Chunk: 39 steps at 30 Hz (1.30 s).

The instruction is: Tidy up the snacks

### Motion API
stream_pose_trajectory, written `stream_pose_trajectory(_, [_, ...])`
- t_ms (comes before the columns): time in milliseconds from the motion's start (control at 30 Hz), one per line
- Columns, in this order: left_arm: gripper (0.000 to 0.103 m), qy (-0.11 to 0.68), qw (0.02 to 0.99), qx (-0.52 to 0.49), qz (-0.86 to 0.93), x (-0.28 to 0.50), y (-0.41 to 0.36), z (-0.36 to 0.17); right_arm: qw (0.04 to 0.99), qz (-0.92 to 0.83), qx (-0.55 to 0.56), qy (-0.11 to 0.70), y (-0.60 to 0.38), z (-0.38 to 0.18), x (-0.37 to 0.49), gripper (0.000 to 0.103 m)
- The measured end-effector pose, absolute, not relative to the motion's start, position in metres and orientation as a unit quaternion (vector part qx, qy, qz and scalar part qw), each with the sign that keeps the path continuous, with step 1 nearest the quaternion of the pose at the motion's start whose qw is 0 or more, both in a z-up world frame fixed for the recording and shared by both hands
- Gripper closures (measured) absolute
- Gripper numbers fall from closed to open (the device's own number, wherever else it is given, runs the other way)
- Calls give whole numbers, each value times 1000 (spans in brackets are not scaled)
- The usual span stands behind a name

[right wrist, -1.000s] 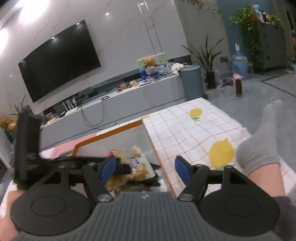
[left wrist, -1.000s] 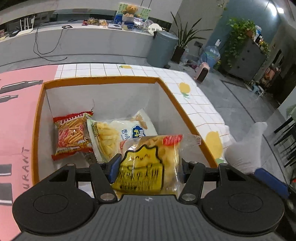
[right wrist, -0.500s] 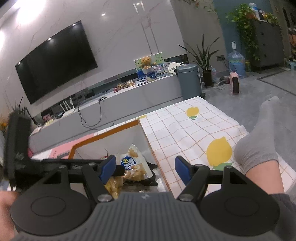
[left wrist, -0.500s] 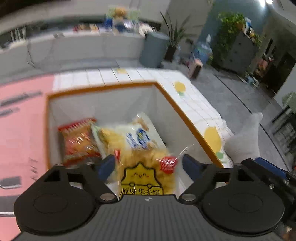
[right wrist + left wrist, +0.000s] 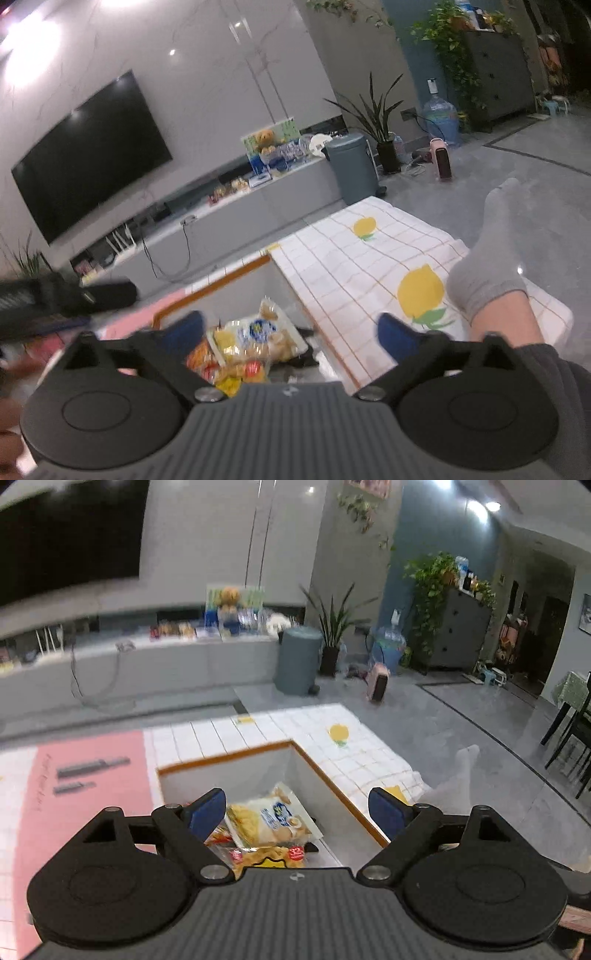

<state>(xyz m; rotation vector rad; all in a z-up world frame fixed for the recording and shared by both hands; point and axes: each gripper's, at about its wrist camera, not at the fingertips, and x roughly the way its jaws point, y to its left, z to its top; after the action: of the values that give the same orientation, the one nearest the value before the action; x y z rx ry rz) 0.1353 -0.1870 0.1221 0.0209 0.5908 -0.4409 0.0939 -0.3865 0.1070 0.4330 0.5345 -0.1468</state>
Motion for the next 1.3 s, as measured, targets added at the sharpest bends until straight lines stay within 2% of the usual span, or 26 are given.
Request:
stream_pose_trajectory(133, [1,262,945,22,-196,102,-177,129,938,-69,184,286,-362,116,82,3])
stream_pose_trajectory(300, [1,254,951,32,-174,69,-156,117,913,-73,163,368,-333,116,74,3])
stream_pose_trajectory(433, [1,277,947,31,-159,60,-140,102,915,-59,136,376,-311,112,53,3])
stream_pose_trajectory(633, [2,358,924,10,-132,63,-118,76,910,-56,132,388,-287,105,22,3])
stream_pose_trajectory(733, [8,381,914,12,-139,63,-112,66,905,-60,106,407,-276,97,21,3])
stream_pose_trajectory(1300, [8,407,907,12,-106,57,-100,50,905,-80,62,414,-260,85,24,3])
